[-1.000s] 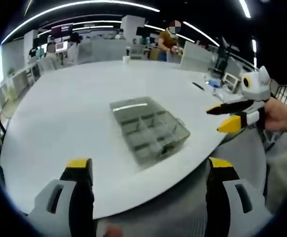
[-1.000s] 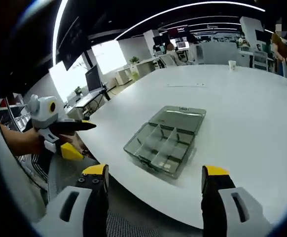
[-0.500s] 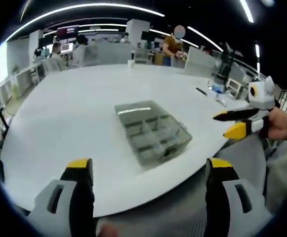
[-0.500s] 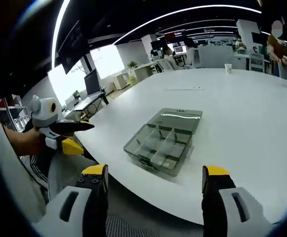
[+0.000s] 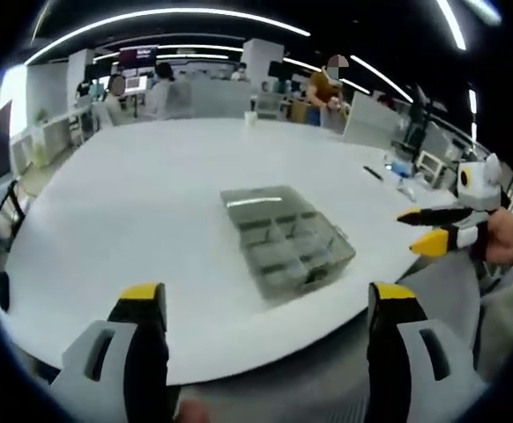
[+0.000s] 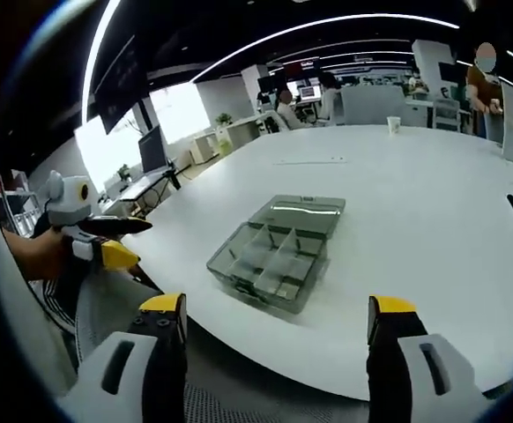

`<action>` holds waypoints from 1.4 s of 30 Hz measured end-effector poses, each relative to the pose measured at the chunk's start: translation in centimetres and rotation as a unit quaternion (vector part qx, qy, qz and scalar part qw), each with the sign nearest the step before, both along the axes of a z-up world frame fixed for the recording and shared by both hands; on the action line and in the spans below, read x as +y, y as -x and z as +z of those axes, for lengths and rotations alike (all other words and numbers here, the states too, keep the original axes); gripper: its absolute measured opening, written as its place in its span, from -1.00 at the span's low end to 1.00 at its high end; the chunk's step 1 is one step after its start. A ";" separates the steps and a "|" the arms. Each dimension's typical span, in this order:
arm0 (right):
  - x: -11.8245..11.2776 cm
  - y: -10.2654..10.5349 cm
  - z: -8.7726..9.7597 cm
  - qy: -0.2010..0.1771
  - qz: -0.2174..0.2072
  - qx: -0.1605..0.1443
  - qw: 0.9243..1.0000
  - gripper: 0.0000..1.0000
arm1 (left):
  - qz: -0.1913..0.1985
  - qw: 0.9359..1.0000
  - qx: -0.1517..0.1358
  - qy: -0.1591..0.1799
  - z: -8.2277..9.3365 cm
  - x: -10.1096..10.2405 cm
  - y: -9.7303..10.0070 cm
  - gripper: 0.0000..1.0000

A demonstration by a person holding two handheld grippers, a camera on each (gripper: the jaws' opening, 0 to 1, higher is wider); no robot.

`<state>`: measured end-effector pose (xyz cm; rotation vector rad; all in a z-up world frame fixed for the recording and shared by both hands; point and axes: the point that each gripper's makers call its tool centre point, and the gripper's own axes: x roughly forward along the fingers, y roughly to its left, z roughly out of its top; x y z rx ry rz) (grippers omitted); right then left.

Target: Insert the divider into the dual guide fixture by aligning both edges with the guide slots and pushing it downward to the bottom, including one-sided entry, uneven engagement, binding, and posture correction.

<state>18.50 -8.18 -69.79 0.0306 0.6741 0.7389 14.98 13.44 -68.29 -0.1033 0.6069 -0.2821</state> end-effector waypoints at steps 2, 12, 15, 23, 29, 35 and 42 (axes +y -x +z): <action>-0.2 0.0 -0.2 0.004 -0.002 0.001 1.000 0.69 | -0.001 1.000 0.002 -0.001 -0.1 0.0 0.0 0.85; -0.8 -0.2 -0.6 0.017 -0.011 -0.009 1.000 0.78 | -0.001 1.000 0.005 -0.010 -0.7 0.4 0.5 0.83; -1.1 -0.2 -0.8 0.016 -0.015 -0.001 1.000 0.78 | 0.000 1.000 0.007 -0.010 -0.8 0.6 0.5 0.83; -1.6 -0.2 -1.1 0.025 -0.019 -0.001 1.000 0.81 | 0.008 1.000 0.001 -0.003 -0.5 0.9 0.5 0.84; -1.7 -0.1 -1.1 0.027 -0.019 0.000 0.999 0.82 | 0.012 1.000 0.001 0.001 -0.3 1.0 0.6 0.84; -2.1 0.0 -1.3 0.029 -0.022 0.006 0.999 0.82 | 0.017 1.000 0.005 0.007 -0.4 1.2 0.6 0.85; -2.1 0.0 -1.3 0.028 -0.025 0.005 0.999 0.83 | 0.018 1.000 0.004 0.001 -0.4 1.2 0.6 0.87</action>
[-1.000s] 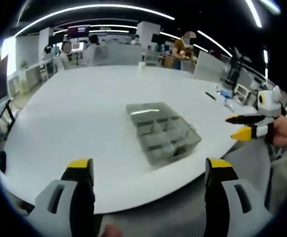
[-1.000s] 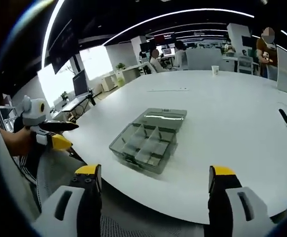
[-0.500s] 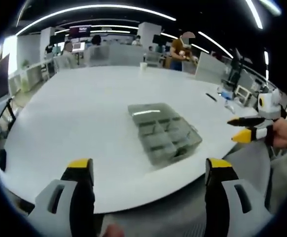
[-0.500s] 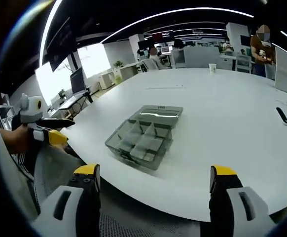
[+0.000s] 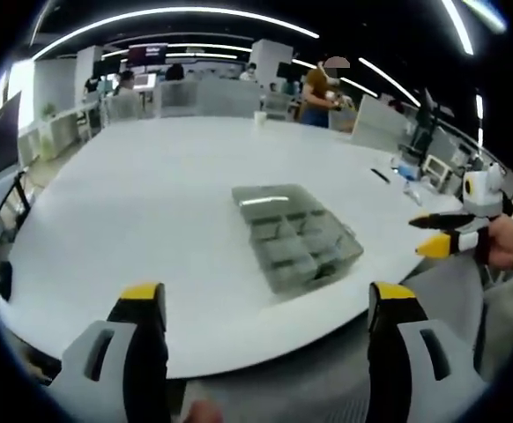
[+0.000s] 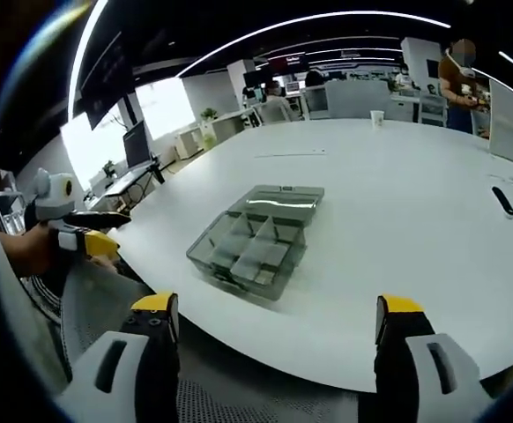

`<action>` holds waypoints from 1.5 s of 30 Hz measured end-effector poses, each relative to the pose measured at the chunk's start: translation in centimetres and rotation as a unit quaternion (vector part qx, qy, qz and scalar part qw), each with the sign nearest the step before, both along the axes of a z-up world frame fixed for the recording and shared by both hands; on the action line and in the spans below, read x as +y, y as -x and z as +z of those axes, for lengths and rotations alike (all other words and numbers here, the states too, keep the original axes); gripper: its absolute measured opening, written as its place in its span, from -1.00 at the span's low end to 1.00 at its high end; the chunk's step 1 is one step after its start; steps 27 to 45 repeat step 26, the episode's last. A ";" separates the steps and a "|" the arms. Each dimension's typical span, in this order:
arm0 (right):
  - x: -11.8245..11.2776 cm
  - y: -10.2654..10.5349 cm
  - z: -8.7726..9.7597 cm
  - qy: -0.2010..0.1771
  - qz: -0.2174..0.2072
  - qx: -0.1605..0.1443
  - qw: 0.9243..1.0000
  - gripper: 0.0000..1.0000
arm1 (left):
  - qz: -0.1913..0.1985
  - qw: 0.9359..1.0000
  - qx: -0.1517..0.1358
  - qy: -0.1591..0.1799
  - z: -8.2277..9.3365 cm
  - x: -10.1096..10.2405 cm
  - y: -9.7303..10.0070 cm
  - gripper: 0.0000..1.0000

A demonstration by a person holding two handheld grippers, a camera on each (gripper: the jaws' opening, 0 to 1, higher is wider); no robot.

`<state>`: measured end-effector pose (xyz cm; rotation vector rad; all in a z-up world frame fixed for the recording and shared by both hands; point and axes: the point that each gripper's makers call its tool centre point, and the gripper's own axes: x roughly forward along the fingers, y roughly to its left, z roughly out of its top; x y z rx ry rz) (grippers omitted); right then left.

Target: Insert the divider into the dual guide fixture by aligning both edges with the guide slots and pushing it downward to the bottom, including one-sided entry, uneven engagement, binding, and posture correction.

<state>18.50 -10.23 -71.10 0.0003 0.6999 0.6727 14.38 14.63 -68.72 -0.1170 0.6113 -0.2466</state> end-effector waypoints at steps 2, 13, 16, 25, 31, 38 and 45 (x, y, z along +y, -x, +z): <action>-0.1 0.0 0.0 0.002 0.000 -0.001 1.000 0.83 | 0.000 1.000 0.000 -0.001 0.0 0.0 0.0 0.88; -0.1 0.0 -0.2 0.000 -0.002 0.004 1.000 0.83 | 0.003 1.000 0.006 -0.004 -0.3 0.2 0.1 0.91; -0.1 0.0 -0.1 -0.002 -0.003 0.003 1.000 0.83 | 0.004 1.000 0.007 -0.002 -0.3 0.2 0.1 0.91; -0.3 -0.1 -0.2 -0.003 -0.009 0.004 1.000 0.82 | -0.001 1.000 0.014 -0.002 -0.6 0.0 0.2 0.93; -0.3 -0.1 -0.2 -0.003 -0.010 0.004 1.000 0.82 | -0.001 1.000 0.012 -0.002 -0.6 0.0 0.1 0.94; -0.3 -0.1 -0.2 -0.003 -0.010 0.004 1.000 0.82 | -0.001 1.000 0.012 -0.002 -0.6 0.0 0.1 0.94; -0.3 -0.1 -0.2 -0.003 -0.010 0.004 1.000 0.82 | -0.001 1.000 0.012 -0.002 -0.6 0.0 0.1 0.94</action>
